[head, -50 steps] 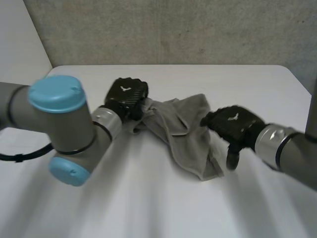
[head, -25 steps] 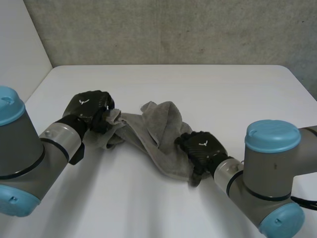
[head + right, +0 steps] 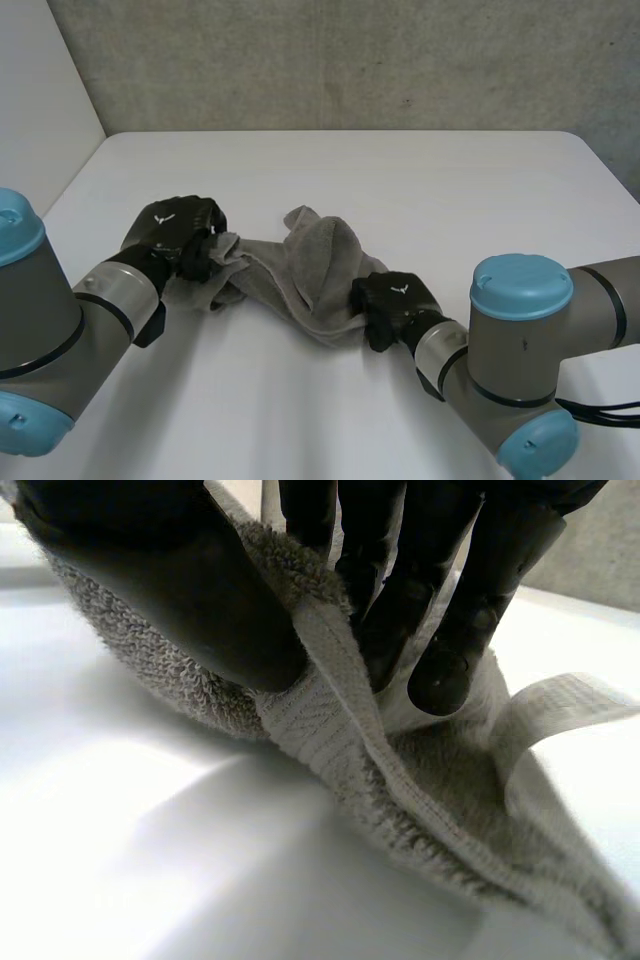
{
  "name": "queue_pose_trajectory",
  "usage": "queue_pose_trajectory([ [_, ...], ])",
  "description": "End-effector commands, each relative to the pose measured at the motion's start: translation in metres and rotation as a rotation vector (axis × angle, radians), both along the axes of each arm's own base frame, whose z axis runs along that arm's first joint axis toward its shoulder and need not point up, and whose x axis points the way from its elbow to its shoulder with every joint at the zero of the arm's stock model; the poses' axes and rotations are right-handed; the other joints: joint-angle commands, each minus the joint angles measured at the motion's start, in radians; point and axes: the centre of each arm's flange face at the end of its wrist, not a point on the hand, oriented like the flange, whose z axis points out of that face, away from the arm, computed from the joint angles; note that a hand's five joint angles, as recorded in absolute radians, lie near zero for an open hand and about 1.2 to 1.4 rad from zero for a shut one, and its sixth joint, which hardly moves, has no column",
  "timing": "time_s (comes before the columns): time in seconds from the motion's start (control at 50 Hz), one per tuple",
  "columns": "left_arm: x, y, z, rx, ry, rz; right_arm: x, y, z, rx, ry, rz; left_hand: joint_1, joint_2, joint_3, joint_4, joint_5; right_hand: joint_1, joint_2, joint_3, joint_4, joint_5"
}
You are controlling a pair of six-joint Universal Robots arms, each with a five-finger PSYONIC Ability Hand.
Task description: Fold the towel.
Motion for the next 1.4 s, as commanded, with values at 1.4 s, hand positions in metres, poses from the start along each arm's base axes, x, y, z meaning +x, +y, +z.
queue_pose_trajectory([
  [1.4, 0.013, -0.058, -0.03, -0.076, 0.044, -0.14, -0.033, -0.038, 0.058, -0.377, 0.151, 0.017, 0.292, 0.297, 0.298, 0.295, 0.283, 0.084, 0.102, 0.097, 0.067, 0.066],
])
